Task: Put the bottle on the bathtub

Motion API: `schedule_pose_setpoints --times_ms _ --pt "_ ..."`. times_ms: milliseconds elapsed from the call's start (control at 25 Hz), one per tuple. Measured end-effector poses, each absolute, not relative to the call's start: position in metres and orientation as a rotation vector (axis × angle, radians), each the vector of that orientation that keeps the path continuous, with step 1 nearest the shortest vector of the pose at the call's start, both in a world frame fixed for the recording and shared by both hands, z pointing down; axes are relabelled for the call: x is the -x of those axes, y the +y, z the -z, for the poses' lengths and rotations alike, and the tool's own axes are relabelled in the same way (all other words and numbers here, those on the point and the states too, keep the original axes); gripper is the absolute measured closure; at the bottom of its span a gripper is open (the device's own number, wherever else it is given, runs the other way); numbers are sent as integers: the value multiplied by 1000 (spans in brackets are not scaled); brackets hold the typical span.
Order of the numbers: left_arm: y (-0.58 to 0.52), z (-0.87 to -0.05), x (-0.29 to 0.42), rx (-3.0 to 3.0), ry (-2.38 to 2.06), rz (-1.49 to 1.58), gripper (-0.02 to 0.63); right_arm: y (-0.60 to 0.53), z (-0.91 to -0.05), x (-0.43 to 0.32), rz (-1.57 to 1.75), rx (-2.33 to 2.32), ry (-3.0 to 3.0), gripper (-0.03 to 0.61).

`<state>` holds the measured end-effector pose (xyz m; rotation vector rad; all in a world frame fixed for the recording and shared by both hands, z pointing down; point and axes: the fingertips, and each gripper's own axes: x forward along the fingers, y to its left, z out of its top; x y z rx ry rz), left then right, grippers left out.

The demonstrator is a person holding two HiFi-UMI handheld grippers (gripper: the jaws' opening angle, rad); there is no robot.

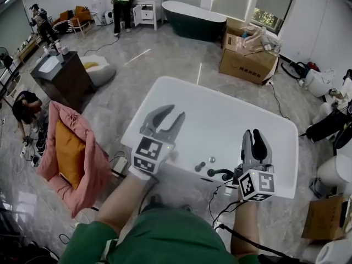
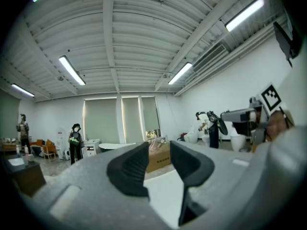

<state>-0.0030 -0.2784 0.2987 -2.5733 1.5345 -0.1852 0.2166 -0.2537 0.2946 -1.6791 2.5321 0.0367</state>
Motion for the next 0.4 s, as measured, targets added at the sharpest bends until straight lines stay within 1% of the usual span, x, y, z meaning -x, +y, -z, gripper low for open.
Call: schedule_pose_setpoints --times_ms 400 --pt "-275 -306 -28 2549 1567 203 476 -256 -303 -246 -23 1635 2547 480"
